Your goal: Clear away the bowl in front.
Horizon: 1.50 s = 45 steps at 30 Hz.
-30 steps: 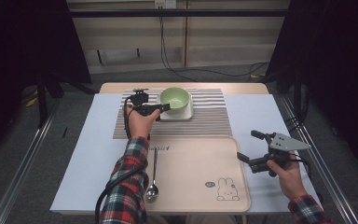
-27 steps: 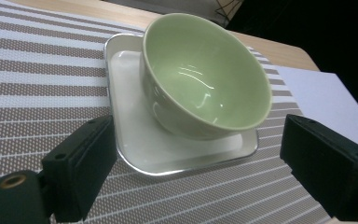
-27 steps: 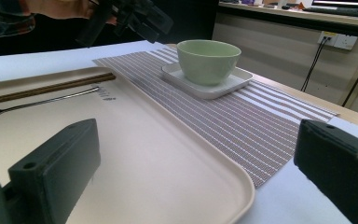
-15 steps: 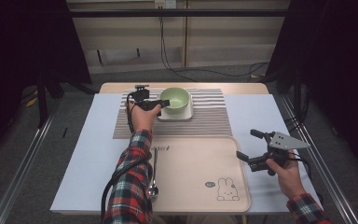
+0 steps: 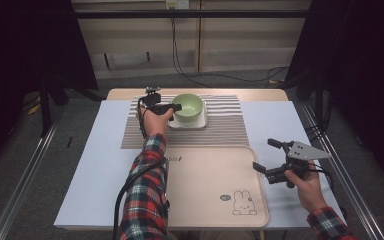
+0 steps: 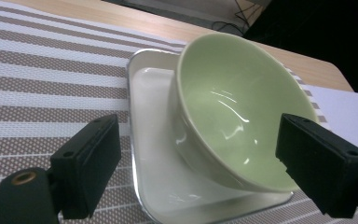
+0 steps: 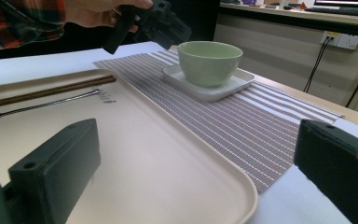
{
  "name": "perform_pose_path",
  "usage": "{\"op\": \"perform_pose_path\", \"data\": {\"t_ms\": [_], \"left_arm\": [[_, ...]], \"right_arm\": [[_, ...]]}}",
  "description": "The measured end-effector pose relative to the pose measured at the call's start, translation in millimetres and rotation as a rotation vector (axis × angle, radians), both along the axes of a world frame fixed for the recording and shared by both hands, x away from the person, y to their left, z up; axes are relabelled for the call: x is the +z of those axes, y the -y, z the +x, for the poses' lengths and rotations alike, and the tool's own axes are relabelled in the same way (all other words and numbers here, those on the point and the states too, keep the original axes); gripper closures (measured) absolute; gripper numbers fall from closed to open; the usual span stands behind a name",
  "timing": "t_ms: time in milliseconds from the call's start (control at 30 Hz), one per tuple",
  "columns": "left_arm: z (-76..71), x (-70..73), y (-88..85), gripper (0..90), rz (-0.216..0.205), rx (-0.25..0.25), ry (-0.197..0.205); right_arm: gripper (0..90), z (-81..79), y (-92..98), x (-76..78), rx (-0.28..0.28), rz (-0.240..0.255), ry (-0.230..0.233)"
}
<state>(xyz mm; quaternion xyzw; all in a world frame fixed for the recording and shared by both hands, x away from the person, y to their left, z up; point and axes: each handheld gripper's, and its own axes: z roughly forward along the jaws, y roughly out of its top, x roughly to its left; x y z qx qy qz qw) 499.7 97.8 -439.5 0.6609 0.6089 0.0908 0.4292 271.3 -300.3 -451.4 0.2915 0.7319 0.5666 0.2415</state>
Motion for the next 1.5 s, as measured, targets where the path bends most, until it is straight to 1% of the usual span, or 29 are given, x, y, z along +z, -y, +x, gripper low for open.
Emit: {"op": "perform_pose_path", "data": {"t_ms": [33,67,167,200,233,267,300,400,467,500,533,633,667,767,833,867,933,967,1033,1100,1167,1233,1267,1300,1333,1367,1400,1433,1500], "left_arm": [[1.9,-1.0,0.0,16.1,-0.011,0.004,-0.005],[2.3,-1.2,1.1,16.5,-0.012,0.010,-0.013],[3.5,-2.3,1.5,22.2,-0.010,0.015,-0.023],[5.1,-4.0,3.1,23.8,-0.015,0.011,-0.016],[5.1,-4.0,3.1,25.2,-0.015,0.011,-0.016],[5.4,-4.2,3.8,25.2,-0.013,0.015,-0.029],[6.9,-6.2,5.0,28.1,-0.018,0.021,-0.029],[8.1,-8.0,5.3,30.4,-0.007,0.020,-0.033],[9.2,-9.9,6.5,32.2,-0.042,0.042,-0.040],[9.5,-10.6,6.1,36.5,-0.046,0.040,-0.060],[10.8,-13.1,7.6,42.6,-0.071,0.048,-0.075],[11.6,-14.7,7.8,43.9,-0.056,0.045,-0.079],[12.1,-15.8,7.9,45.2,-0.071,0.056,-0.081],[13.3,-17.7,7.8,50.1,-0.079,0.064,-0.096],[13.8,-19.0,8.0,51.3,-0.097,0.067,-0.116],[14.1,-20.1,8.9,51.7,-0.105,0.073,-0.115],[14.5,-20.8,9.3,52.2,-0.107,0.073,-0.118],[14.6,-21.2,8.9,53.3,-0.106,0.062,-0.124],[15.0,-20.8,11.1,55.4,-0.117,0.072,-0.128],[15.3,-21.9,13.2,58.9,-0.118,0.072,-0.140],[15.3,-23.1,14.7,59.4,-0.093,0.059,-0.153],[15.5,-25.2,16.4,60.6,-0.117,0.100,-0.163],[15.4,-24.9,15.4,62.0,-0.114,0.094,-0.167],[16.3,-23.4,16.4,67.4,-0.100,0.112,-0.154],[16.3,-23.4,16.4,70.1,-0.100,0.112,-0.154],[16.6,-22.5,16.7,70.1,-0.100,0.122,-0.152],[16.9,-22.0,17.2,73.2,-0.094,0.130,-0.155],[17.4,-22.2,17.6,76.0,-0.101,0.134,-0.152],[18.3,-21.5,19.8,78.9,-0.069,0.110,-0.152]], "right_arm": [[0.0,-0.1,0.0,0.1,-0.003,-0.003,0.001],[0.0,0.4,0.8,0.4,0.016,0.000,-0.002],[0.0,0.4,0.3,0.3,0.002,0.004,0.003],[0.0,0.8,0.6,0.4,0.020,0.003,-0.002],[0.0,0.6,0.2,0.2,0.012,0.005,-0.001],[0.0,0.6,0.2,0.2,0.012,0.005,-0.001],[0.0,0.6,0.4,0.3,0.017,0.004,-0.003],[0.0,0.7,0.5,0.4,0.018,0.005,-0.004],[0.0,0.9,0.4,0.4,0.012,0.007,-0.002],[0.0,0.8,0.4,0.5,0.012,0.008,-0.002],[0.0,1.0,0.7,0.6,0.012,0.007,0.002],[0.0,0.9,0.7,0.4,0.014,0.005,-0.001],[0.0,1.0,0.6,0.4,0.012,0.001,-0.003],[0.0,1.1,-0.1,0.2,0.006,0.003,0.002],[0.0,1.1,0.5,0.7,0.013,0.010,-0.006],[0.0,1.2,1.0,1.2,0.010,0.016,-0.003],[0.0,1.4,1.3,1.4,0.013,0.015,0.000],[0.0,1.5,1.9,1.6,0.006,0.011,0.008],[0.0,1.3,1.6,1.6,0.004,0.012,0.005],[0.0,1.4,1.4,1.4,0.013,0.014,-0.001],[0.0,1.4,1.8,1.6,0.011,0.012,0.001],[0.0,1.4,1.5,2.1,0.009,0.027,0.006],[0.0,1.4,1.7,2.3,0.005,0.030,0.006],[0.0,1.6,2.0,2.1,0.006,0.024,0.007],[0.0,1.6,2.0,2.1,0.006,0.024,0.007],[0.0,1.7,2.0,2.1,0.004,0.024,0.006],[0.0,1.8,1.6,2.2,0.004,0.030,0.005],[0.0,1.9,1.9,2.3,0.006,0.026,0.006],[0.0,2.4,2.1,2.5,0.008,0.035,0.003]]}}
